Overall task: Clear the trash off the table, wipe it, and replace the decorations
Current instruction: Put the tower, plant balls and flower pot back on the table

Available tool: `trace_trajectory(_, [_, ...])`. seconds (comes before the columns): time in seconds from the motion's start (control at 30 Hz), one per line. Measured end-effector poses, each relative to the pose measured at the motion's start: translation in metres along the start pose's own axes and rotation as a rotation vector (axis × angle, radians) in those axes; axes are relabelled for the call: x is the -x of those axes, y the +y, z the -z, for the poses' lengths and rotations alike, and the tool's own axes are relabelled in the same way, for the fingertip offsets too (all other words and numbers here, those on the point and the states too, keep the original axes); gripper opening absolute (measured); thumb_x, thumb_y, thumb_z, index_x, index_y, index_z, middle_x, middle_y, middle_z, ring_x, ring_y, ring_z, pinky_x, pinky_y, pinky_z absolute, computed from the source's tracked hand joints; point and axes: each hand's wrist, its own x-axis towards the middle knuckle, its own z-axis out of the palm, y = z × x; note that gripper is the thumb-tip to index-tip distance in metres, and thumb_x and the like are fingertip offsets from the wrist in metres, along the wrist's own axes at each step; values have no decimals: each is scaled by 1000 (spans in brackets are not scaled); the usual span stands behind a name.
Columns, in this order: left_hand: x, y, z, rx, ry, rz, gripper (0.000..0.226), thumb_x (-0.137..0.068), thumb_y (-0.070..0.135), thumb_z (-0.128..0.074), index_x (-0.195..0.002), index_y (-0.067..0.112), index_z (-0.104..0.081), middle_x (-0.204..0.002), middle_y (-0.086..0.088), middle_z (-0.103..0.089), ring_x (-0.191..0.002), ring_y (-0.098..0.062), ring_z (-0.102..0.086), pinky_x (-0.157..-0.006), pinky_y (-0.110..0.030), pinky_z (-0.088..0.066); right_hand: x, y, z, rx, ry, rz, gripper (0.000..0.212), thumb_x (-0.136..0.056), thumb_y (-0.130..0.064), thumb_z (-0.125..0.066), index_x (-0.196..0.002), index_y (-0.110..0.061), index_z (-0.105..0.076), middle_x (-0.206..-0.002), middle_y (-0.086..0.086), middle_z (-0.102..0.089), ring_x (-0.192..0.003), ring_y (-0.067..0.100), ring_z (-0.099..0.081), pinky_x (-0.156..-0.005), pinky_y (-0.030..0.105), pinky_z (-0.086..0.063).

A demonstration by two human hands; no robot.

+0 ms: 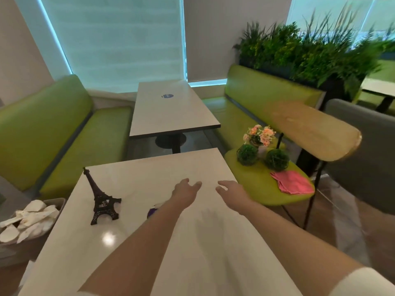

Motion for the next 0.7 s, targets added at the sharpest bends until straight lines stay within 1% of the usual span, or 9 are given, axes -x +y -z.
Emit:
trace_trajectory(0.07, [9,30,-27,-16,-4,-49,68,-96,53,-47,-150,14,-32,-153,-10,-36,-137,-31,-38,-111,-41,-33,3,21,27,26,19,-4,45,-101,-42,-45,-142,-25,-48,-147,2,-46,-127,26,-47,-83,34,-49])
trace_trajectory(0.13, [17,57,-54,-32,-8,-92,68,-96,54,-47,-149,14,-33,-152,-11,-38,-136,-31,-39,-112,-42,-33,4,44,53,89,25,0,46,-101,-41,-44,-143,-22,-48,-146,4,-47,-128,27,-47,-82,32,-46])
trace_trajectory(0.17, [20,68,-65,-37,-14,-110,68,-96,54,-47,-149,14,-34,-151,-12,-39,-136,-31,-39,-112,-43,-33,5,54,64,121,24,-1,46,-101,-39,-44,-143,-20,-48,-146,5,-47,-129,28,-46,-86,34,-46])
trace_trajectory(0.27, [21,96,-94,-64,-29,-157,67,-97,53,-46,-149,13,-34,-151,-12,-39,-136,-31,-40,-112,-43,-34,5,76,97,196,20,4,43,-102,-33,-46,-140,-15,-52,-142,10,-52,-130,29,-47,-103,36,-41])
trace_trajectory(0.33, [17,112,-108,-77,-47,-180,65,-98,51,-46,-149,12,-35,-150,-12,-40,-135,-32,-42,-111,-41,-36,0,89,115,195,41,4,41,-101,-31,-47,-138,-13,-54,-141,12,-54,-129,29,-49,-105,38,-40])
trace_trajectory(0.4, [8,128,-122,-105,-55,-205,62,-99,49,-44,-148,11,-37,-148,-13,-43,-133,-32,-44,-108,-40,-37,-9,103,133,159,56,-25,43,-101,-31,-48,-140,-12,-52,-144,11,-50,-131,29,-46,-107,40,-40])
trace_trajectory(0.53, [-21,143,-139,-122,-72,-231,63,-99,48,-44,-149,11,-35,-150,-12,-41,-135,-31,-42,-111,-40,-35,-38,130,149,119,67,-65,46,-100,-35,-48,-142,-15,-49,-147,8,-47,-136,27,-41,-113,40,-31])
trace_trajectory(0.6, [-42,150,-149,-122,-78,-234,62,-100,48,-44,-149,11,-35,-150,-12,-41,-136,-30,-42,-111,-41,-35,-57,141,154,125,65,-99,46,-100,-37,-47,-142,-19,-49,-146,6,-49,-134,27,-42,-112,40,-33])
trace_trajectory(0.7, [-75,161,-162,-110,-73,-232,61,-100,46,-44,-149,11,-35,-150,-12,-42,-135,-29,-43,-110,-41,-36,-85,155,161,108,65,-143,47,-98,-41,-48,-142,-22,-49,-142,6,-50,-125,31,-49,-105,47,-42])
